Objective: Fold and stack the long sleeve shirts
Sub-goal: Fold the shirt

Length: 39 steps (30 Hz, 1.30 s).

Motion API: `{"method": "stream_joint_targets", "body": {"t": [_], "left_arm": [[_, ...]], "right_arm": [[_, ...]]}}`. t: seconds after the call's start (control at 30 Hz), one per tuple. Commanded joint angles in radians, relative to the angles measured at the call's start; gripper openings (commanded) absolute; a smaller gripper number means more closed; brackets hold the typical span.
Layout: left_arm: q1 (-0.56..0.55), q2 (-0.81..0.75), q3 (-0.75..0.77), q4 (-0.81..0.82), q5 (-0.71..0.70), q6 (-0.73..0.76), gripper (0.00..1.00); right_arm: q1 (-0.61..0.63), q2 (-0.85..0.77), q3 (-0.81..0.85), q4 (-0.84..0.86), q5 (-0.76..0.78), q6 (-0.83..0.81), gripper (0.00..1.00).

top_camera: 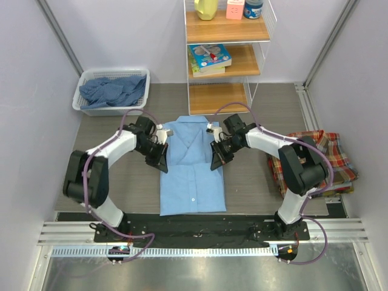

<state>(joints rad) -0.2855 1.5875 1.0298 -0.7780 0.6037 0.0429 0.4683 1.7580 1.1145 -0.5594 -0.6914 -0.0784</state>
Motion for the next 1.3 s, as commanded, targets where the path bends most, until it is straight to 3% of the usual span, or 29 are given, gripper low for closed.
{"method": "stream_joint_targets", "body": {"t": [0.0,0.27,0.57,0.7,0.8,0.87,1.0,1.03,1.13,1.27], "left_arm": [[0.005,0.133,0.056,0.012,-0.042,0.018,0.06],[0.006,0.229,0.105,0.082,-0.180,-0.018,0.08],[0.017,0.319,0.197,0.108,-0.196,-0.025,0.11],[0.060,0.240,0.170,0.105,-0.093,0.041,0.32],[0.056,0.024,0.097,0.097,-0.033,0.176,0.53],[0.020,-0.153,0.053,0.082,-0.057,0.276,0.62],[-0.200,-0.365,-0.071,0.068,-0.253,0.402,0.67],[-0.315,-0.398,-0.130,0.081,-0.356,0.419,0.68],[-0.492,-0.477,-0.227,0.176,-0.558,0.436,0.68],[-0.823,-0.485,-0.350,0.327,-0.767,0.443,0.66]], "right_arm": [[-0.016,0.080,-0.005,0.069,0.069,-0.044,0.01],[-0.023,0.156,0.010,0.125,0.196,-0.032,0.02],[-0.057,0.230,0.106,0.168,0.267,-0.023,0.04],[-0.066,0.192,0.165,0.057,0.212,-0.034,0.23],[-0.068,0.054,0.113,0.004,0.121,0.009,0.49],[-0.066,-0.043,0.090,-0.007,0.104,0.029,0.56],[-0.063,-0.097,0.105,-0.034,0.125,-0.007,0.60],[-0.059,-0.098,0.110,-0.036,0.124,-0.012,0.59],[-0.022,-0.074,0.128,-0.010,0.086,0.000,0.50],[0.047,0.007,0.148,0.052,-0.008,0.045,0.37]]}}
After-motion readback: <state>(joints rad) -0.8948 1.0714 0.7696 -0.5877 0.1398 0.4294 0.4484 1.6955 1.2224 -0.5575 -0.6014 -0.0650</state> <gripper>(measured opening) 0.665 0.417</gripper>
